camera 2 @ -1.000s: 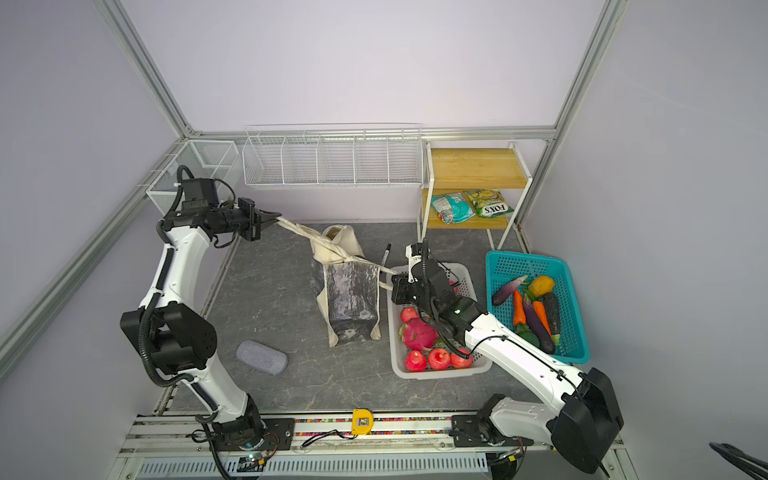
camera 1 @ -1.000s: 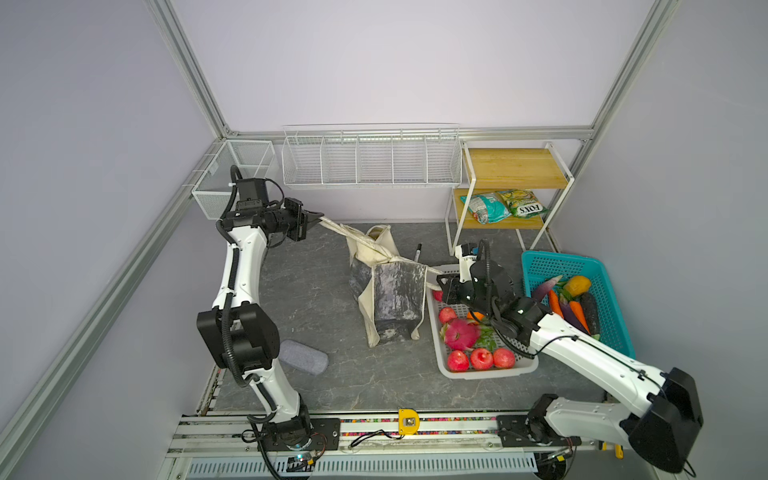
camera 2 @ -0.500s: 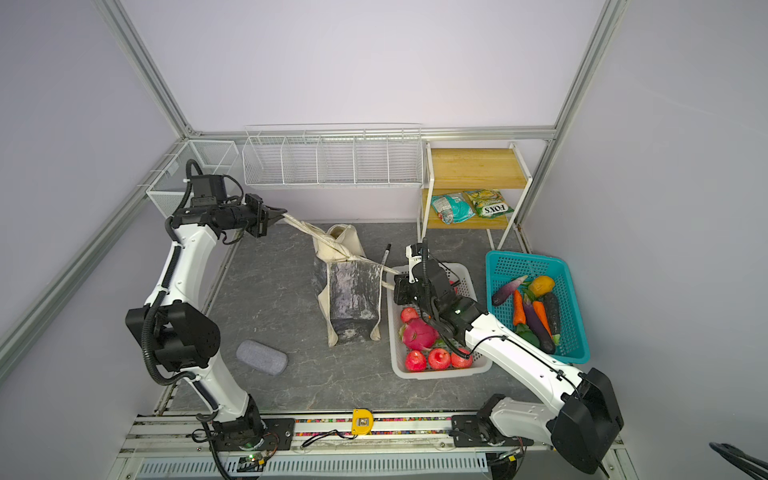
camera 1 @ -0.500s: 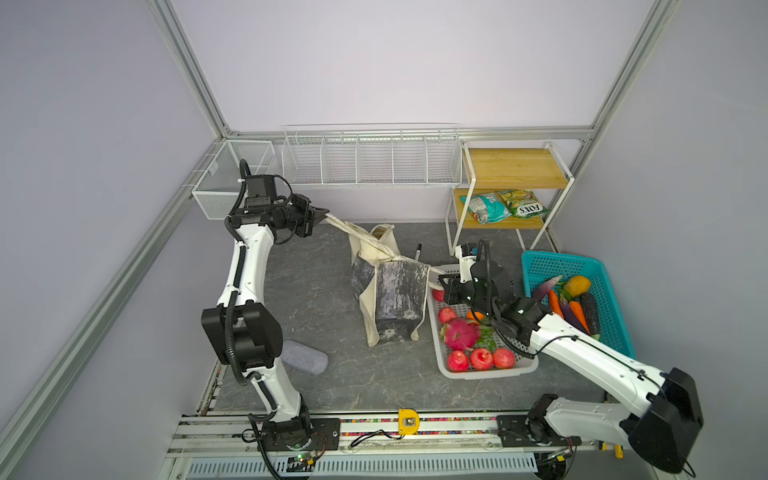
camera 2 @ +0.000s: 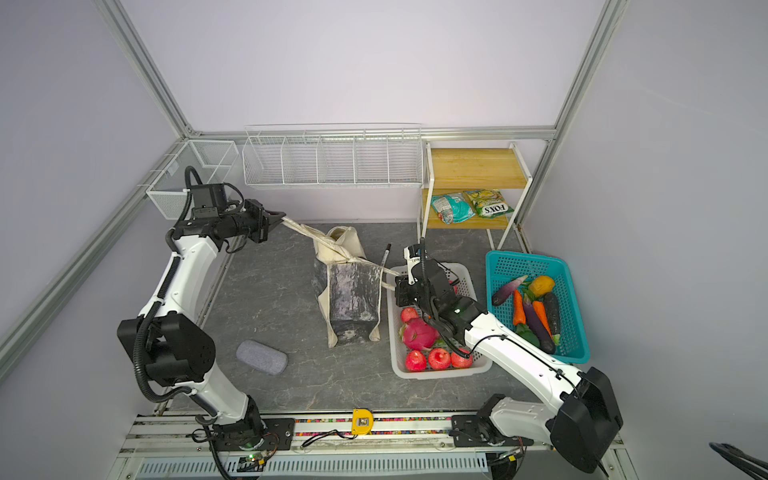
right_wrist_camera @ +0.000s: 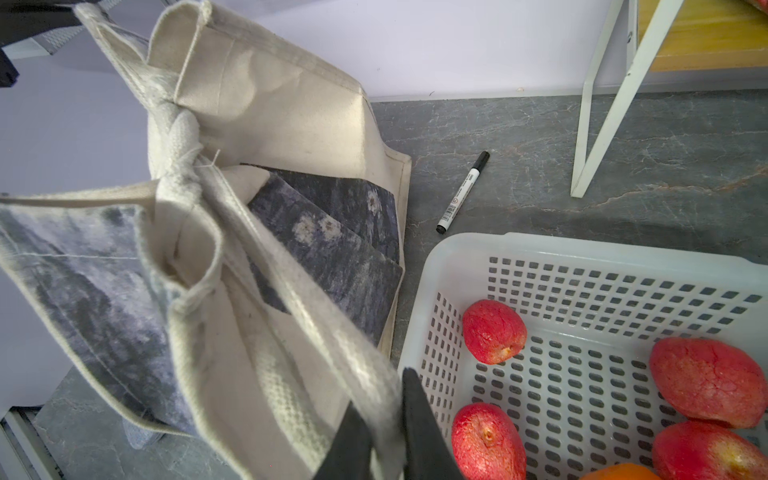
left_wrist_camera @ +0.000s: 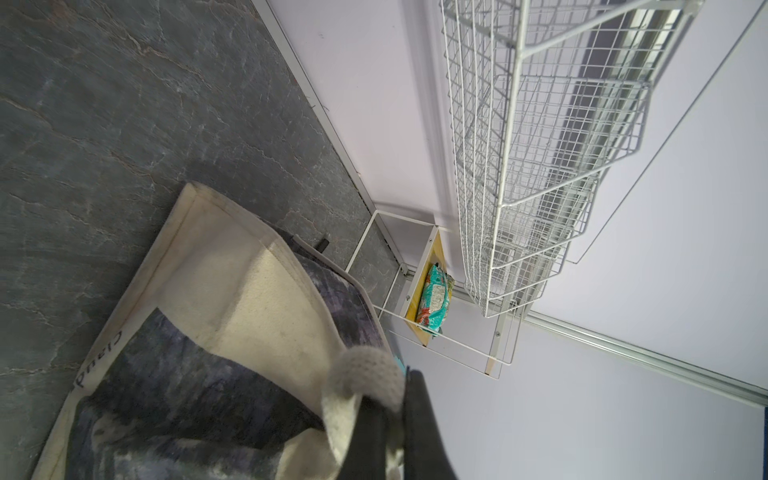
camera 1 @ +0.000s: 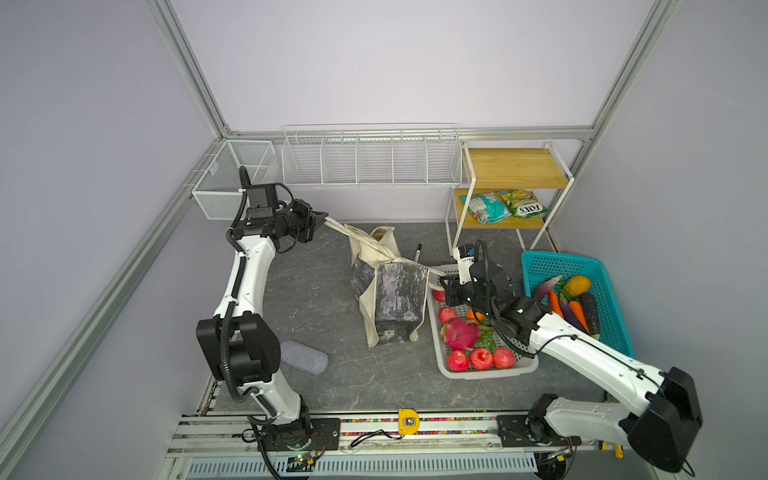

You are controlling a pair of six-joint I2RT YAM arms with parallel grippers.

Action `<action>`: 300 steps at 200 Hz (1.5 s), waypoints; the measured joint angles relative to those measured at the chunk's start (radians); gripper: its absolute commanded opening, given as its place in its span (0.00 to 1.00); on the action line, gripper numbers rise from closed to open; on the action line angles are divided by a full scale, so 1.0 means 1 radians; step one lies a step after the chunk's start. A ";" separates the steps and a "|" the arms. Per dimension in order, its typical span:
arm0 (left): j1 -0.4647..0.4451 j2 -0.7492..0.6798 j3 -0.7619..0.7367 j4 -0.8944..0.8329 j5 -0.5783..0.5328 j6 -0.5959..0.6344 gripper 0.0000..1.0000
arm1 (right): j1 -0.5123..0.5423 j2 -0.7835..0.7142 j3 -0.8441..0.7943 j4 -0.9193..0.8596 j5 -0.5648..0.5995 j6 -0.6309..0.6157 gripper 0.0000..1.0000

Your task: Place the food into the grocery bag and tie it

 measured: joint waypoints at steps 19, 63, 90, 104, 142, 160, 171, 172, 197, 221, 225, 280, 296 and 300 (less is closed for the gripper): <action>0.000 -0.049 -0.067 0.036 -0.023 0.000 0.00 | 0.000 0.012 0.003 -0.008 0.000 -0.003 0.14; -0.018 -0.168 -0.196 0.092 -0.089 0.013 0.00 | -0.002 0.032 0.019 -0.035 0.000 -0.008 0.07; -0.038 -0.240 -0.256 0.111 -0.128 0.037 0.00 | -0.009 0.045 0.027 -0.045 0.000 -0.010 0.07; -0.055 -0.270 -0.276 0.111 -0.149 0.050 0.00 | -0.012 0.054 0.033 -0.051 0.000 -0.010 0.07; -0.108 -0.348 -0.368 0.119 -0.195 0.072 0.00 | -0.015 0.072 0.041 -0.066 0.000 -0.010 0.07; -0.116 -0.384 -0.421 0.111 -0.207 0.072 0.00 | -0.016 0.074 0.047 -0.074 0.000 -0.010 0.07; -0.116 -0.401 -0.444 0.102 -0.211 0.075 0.00 | -0.016 0.074 0.051 -0.074 0.000 -0.011 0.08; -0.116 -0.402 -0.446 0.101 -0.212 0.075 0.00 | -0.016 0.074 0.052 -0.074 0.000 -0.010 0.08; -0.116 -0.424 -0.476 0.071 -0.219 0.082 0.02 | -0.016 0.074 0.056 -0.073 0.000 -0.011 0.09; -0.116 -0.433 -0.478 0.050 -0.221 0.087 0.12 | -0.016 0.074 0.057 -0.073 -0.001 -0.011 0.11; -0.116 -0.434 -0.478 0.048 -0.221 0.086 0.13 | -0.016 0.074 0.058 -0.072 -0.002 -0.011 0.11; -0.119 -0.452 -0.478 -0.007 -0.224 0.101 0.42 | -0.015 0.074 0.068 -0.068 -0.005 -0.021 0.24; -0.119 -0.459 -0.477 -0.020 -0.226 0.109 0.49 | -0.015 0.074 0.068 -0.067 -0.007 -0.024 0.30; -0.119 -0.460 -0.477 -0.022 -0.228 0.105 0.50 | -0.015 0.074 0.068 -0.066 -0.008 -0.029 0.32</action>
